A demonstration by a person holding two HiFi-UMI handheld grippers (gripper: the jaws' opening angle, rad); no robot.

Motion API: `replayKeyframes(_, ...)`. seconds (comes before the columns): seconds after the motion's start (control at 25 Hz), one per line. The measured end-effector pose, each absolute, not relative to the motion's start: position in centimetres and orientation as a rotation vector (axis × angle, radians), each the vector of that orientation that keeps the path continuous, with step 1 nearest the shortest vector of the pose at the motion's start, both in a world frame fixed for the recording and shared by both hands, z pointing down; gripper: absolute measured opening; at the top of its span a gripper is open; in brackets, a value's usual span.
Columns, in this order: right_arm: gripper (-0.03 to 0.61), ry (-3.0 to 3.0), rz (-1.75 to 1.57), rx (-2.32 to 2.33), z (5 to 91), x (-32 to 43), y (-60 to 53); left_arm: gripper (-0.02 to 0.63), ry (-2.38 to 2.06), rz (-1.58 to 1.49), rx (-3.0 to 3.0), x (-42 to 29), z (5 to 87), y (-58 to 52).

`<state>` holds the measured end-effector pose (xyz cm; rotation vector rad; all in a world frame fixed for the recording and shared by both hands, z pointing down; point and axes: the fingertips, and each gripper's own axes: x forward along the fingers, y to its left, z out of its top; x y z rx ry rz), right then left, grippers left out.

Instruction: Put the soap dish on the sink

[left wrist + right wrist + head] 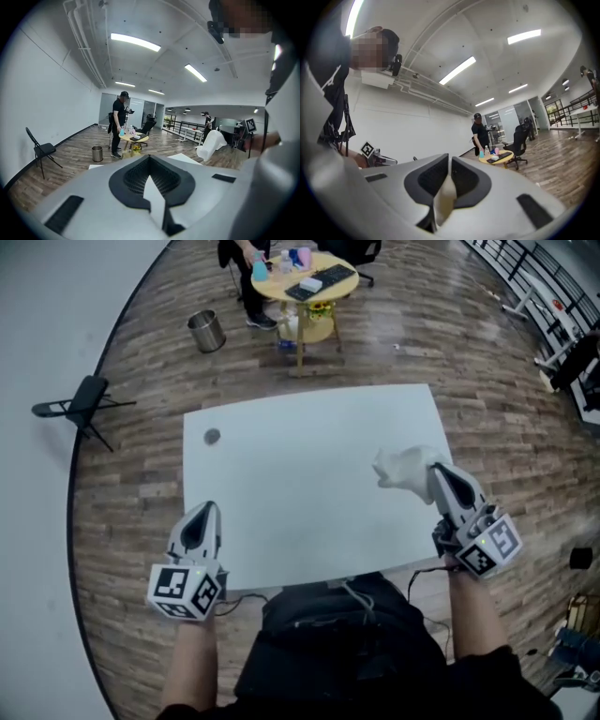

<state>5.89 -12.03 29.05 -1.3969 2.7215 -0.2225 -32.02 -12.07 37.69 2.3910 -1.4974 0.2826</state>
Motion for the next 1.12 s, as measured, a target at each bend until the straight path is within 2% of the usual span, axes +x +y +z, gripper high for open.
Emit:
replayKeyframes(0.68, 0.028, 2.618, -0.161, -1.658, 26.4, 7.0, -7.7, -0.011, -1.227, 0.245, 2.542, -27.1, 38.6, -14.9)
replayKeyframes(1.12, 0.028, 2.609, -0.145, -1.529, 26.1, 7.4, -9.7, -0.011, -1.352, 0.226, 2.534, -27.7, 35.5, -14.9)
